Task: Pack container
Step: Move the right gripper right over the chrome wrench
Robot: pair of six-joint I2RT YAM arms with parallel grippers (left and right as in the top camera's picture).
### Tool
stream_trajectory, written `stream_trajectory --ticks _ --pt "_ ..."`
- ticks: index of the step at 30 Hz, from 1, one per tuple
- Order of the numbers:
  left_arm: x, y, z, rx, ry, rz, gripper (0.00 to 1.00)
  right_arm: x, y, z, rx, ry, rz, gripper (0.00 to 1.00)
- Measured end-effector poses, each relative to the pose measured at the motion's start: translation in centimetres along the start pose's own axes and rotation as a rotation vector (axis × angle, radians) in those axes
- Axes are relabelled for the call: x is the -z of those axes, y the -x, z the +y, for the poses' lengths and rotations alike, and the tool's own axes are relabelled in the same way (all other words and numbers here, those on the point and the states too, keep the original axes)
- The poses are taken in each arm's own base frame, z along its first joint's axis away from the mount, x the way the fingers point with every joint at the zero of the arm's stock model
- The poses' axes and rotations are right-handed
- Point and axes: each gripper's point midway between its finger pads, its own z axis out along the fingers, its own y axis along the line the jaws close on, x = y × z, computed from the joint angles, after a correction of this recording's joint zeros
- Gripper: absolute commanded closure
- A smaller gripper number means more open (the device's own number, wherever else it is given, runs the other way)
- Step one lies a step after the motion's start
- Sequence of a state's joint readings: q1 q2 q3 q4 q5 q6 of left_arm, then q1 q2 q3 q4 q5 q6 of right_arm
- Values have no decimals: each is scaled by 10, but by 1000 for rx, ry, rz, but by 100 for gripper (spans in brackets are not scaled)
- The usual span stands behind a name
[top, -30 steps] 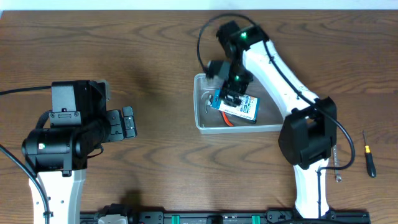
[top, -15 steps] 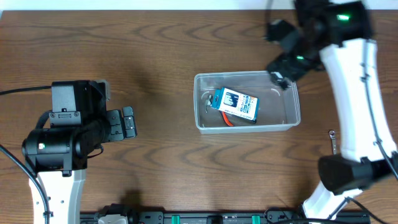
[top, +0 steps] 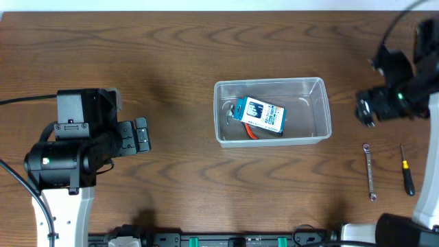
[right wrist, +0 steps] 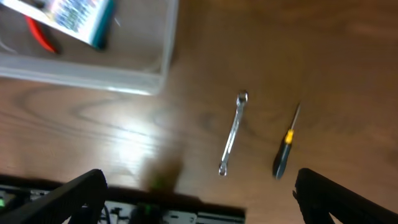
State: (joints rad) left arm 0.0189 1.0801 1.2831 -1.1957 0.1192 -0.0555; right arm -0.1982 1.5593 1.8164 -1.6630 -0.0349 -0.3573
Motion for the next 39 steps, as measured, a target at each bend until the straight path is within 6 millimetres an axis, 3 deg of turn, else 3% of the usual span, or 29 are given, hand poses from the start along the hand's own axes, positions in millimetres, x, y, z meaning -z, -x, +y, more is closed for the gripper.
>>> stream_trajectory --ticks 8,13,23,28,36,39 --pt "0 0 0 0 0 0 2 -97 -26 -30 -18 36 118 1" --pt "0 0 0 0 0 0 2 -140 -43 -47 -61 22 145 1" --pt "0 0 0 0 0 0 2 -179 -68 -61 -114 -16 168 1" --pt "0 0 0 0 0 0 2 -197 -83 -59 -122 -20 193 1" --pt "0 0 0 0 0 0 2 -214 -71 -70 -120 -75 106 1" --pt "0 0 0 0 0 1 2 -221 -75 -67 -120 -76 107 1"
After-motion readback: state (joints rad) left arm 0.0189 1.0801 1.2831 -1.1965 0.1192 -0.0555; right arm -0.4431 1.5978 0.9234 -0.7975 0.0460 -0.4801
